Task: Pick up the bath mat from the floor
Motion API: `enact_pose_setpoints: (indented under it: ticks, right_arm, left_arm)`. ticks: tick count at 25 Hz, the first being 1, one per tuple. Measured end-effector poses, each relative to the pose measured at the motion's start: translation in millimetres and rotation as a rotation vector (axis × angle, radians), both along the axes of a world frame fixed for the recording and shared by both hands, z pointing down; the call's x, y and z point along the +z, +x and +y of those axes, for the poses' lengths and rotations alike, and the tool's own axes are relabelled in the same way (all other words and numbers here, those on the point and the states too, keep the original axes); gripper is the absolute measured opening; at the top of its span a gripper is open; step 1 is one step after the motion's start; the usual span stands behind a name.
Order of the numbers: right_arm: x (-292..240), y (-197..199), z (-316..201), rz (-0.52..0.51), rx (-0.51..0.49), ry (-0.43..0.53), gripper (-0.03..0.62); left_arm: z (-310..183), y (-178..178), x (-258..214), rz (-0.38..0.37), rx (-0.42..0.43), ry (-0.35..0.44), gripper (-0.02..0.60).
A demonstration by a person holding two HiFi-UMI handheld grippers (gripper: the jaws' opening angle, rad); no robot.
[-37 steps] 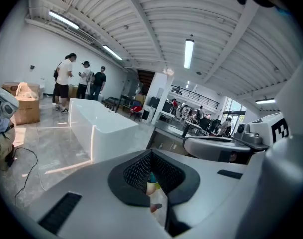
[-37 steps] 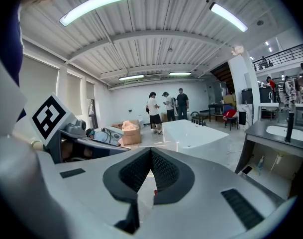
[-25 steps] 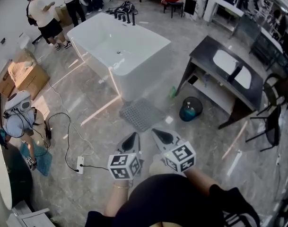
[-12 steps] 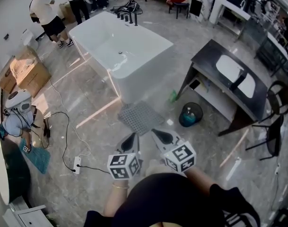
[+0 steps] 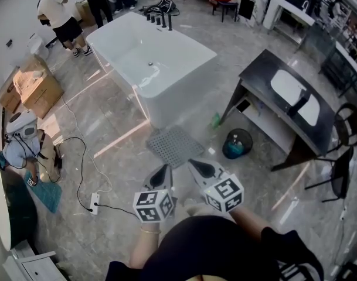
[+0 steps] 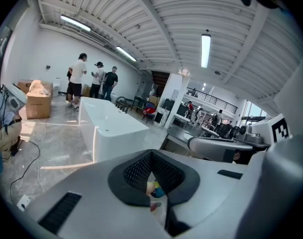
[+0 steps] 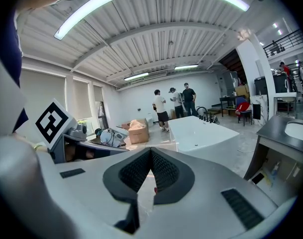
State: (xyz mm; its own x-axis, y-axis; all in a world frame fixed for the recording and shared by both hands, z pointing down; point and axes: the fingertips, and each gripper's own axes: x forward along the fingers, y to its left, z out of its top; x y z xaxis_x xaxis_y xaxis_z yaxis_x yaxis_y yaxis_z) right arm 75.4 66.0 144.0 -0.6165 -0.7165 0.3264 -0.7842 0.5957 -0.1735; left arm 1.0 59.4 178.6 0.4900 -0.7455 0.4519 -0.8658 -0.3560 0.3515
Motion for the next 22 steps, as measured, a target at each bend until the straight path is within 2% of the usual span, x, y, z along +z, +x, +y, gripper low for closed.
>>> enact_pose_setpoints:
  ticks: [13,22]
  right_arm:
    - [16,-2,-16,-0.004,0.021,-0.059,0.011]
    - [20,-14,-46,0.003,0.042,-0.080,0.011]
  left_arm:
    - [-14,-20,14,0.008,-0.053,-0.051,-0.002]
    - [-39,-37,22,-0.003,-0.044,-0.073,-0.002]
